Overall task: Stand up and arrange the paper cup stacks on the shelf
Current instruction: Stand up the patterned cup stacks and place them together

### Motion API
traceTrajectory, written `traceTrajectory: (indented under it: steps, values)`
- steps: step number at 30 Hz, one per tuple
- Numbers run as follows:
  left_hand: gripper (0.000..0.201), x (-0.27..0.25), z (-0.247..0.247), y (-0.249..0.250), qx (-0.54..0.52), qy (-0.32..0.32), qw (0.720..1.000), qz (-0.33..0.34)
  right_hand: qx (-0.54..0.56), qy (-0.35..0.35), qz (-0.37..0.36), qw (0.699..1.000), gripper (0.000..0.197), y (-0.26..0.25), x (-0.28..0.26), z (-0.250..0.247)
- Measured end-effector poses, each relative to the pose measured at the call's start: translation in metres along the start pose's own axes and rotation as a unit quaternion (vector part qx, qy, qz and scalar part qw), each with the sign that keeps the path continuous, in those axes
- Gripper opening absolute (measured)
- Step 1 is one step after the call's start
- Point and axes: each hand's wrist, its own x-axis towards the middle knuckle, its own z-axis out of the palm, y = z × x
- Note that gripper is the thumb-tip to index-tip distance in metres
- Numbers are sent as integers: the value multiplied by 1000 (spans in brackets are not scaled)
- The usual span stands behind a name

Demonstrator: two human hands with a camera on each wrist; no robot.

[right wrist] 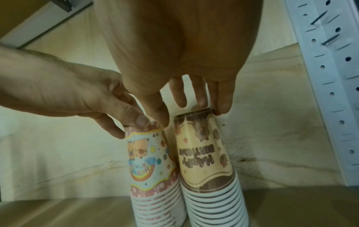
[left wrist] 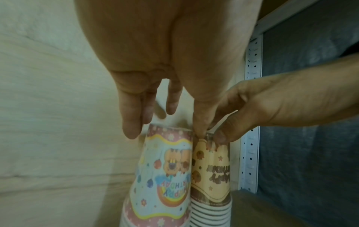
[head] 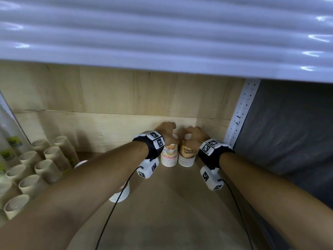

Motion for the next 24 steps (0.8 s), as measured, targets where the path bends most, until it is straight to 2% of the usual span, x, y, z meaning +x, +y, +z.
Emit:
traceTrajectory:
  steps: [2, 4, 8, 12, 15, 24]
  values:
    - [72, -5, -10, -2, 8, -1, 1000, 4, -12, 11, 8, 1000, 51, 1, 8, 4]
    - [74, -12, -23, -7, 8, -2, 1000, -3, -34, 15, 6, 999, 60, -14, 4, -1]
    - [64, -31, -53, -20, 30, 0, 999, -35, -55, -5, -6, 998, 69, -55, -12, -12]
    - [56, -59, -81, -39, 65, -11, 995, -74, -2, 9, -25, 1000, 50, -90, -24, -11]
    - [52, -83, -94, -56, 92, -20, 991, -100, 20, 6, -45, 999, 51, -115, -34, 1]
    - [46, -144, -105, -102, 141, -19, 977, -156, 37, -91, -118, 988, 55, -186, -72, 42]
